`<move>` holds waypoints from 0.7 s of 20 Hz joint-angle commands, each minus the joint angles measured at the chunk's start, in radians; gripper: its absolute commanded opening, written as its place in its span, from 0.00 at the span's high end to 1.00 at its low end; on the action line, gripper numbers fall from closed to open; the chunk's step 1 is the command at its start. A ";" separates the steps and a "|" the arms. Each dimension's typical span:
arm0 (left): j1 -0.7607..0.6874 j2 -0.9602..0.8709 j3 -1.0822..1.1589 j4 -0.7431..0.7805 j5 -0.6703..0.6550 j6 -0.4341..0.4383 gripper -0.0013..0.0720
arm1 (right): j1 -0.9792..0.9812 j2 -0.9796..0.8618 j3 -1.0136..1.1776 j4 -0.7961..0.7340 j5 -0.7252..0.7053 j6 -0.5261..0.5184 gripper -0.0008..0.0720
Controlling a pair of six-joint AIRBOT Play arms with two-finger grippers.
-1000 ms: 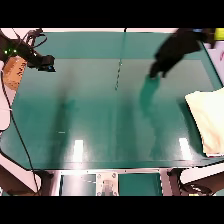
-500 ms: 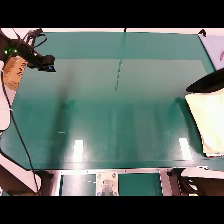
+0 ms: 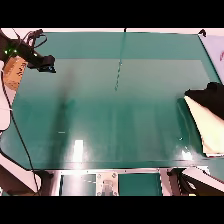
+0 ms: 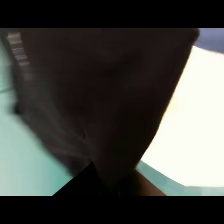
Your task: Fold the shirts.
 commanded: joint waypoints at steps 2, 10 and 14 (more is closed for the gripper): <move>0.000 0.000 0.000 -0.001 -0.006 0.002 0.95 | -0.087 0.040 -0.192 -0.122 -0.012 0.016 0.97; 0.000 0.002 0.000 -0.074 0.019 0.003 0.95 | -0.095 0.037 -0.190 -0.153 0.040 -0.059 0.18; 0.000 0.051 0.000 -0.079 0.031 0.002 0.95 | 0.003 0.037 0.009 0.065 0.031 -0.063 0.51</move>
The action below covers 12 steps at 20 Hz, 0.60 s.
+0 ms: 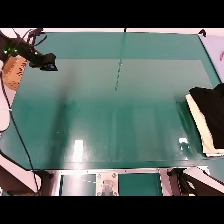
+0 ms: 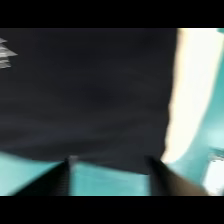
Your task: Fold the shirts.
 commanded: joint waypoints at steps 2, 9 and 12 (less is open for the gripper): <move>0.000 0.083 0.000 -0.011 0.007 -0.006 0.95 | 0.175 0.001 0.183 0.193 -0.045 -0.051 0.96; -0.002 0.358 -0.441 -0.034 0.014 -0.025 0.95 | 0.735 0.054 -0.040 0.192 -0.212 -0.176 0.97; -0.032 0.570 -0.816 -0.036 0.117 -0.027 0.95 | 0.940 0.131 -0.296 0.191 -0.340 -0.189 0.97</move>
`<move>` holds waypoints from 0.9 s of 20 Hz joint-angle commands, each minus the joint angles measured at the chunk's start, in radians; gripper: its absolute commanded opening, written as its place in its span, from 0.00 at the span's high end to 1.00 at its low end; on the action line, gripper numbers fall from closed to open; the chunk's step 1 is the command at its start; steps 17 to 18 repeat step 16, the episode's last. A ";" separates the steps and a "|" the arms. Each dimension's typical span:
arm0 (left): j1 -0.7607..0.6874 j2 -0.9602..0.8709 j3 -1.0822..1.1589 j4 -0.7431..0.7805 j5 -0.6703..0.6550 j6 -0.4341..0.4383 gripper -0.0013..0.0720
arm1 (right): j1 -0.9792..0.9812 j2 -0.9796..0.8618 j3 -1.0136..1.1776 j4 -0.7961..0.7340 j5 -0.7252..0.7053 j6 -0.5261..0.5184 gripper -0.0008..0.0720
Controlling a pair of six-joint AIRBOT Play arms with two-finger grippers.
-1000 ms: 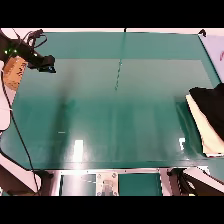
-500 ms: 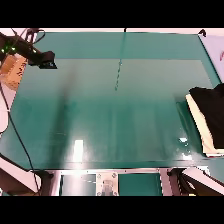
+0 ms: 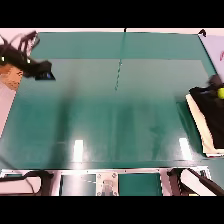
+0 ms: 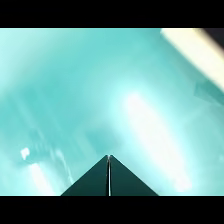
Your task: Fold the shirts.
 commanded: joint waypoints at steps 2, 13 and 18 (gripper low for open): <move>-0.061 0.275 -0.473 -0.008 0.132 -0.014 0.95 | 0.290 0.074 -0.295 0.006 -0.193 -0.029 0.97; -0.106 0.355 -0.602 -0.008 0.173 -0.045 0.95 | 0.421 0.072 -0.345 0.010 -0.213 -0.036 0.97; -0.106 0.355 -0.602 -0.008 0.173 -0.045 0.95 | 0.421 0.072 -0.345 0.010 -0.213 -0.036 0.97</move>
